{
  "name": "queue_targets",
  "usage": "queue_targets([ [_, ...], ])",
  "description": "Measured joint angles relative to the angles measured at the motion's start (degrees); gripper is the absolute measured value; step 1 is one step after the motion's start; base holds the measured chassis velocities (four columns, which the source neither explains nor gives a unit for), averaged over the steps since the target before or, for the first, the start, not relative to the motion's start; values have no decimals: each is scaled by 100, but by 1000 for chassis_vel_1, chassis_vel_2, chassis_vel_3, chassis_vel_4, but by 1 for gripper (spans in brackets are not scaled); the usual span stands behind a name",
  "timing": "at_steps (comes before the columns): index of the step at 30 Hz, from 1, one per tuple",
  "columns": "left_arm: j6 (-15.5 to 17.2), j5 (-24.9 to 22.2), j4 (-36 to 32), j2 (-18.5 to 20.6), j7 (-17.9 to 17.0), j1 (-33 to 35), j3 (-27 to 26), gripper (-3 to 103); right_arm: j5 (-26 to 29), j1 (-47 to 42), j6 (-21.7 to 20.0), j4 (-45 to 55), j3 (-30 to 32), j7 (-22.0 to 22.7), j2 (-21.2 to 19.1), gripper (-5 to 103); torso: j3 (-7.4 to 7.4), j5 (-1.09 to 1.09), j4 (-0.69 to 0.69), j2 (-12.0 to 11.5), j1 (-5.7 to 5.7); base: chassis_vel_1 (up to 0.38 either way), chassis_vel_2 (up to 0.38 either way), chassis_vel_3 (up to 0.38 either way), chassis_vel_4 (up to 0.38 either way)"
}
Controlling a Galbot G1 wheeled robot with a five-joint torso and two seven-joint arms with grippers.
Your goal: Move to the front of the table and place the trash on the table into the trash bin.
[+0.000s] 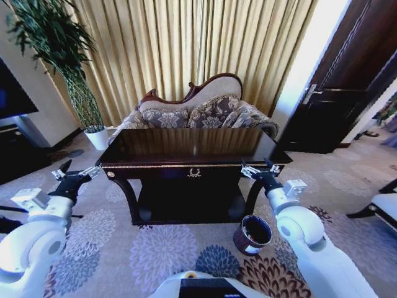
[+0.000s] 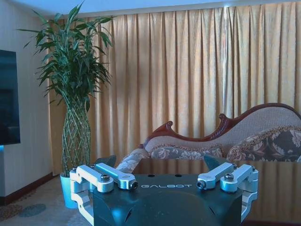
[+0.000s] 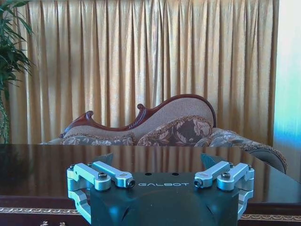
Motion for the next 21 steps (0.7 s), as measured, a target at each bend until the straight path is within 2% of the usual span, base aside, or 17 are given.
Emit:
queue_targets([
  [8,0,-1,-32,-27,-2,4,34,100,13,-38,25,46,8,-4,-5,100,0,1,1,0,0,116,-109,-107,110],
  [21,5,8,-126,-34,-11,40,6,100,49,-93,35,150,90,-6,-21,100,-1,0,1,1,-1,164,-156,-173,159],
])
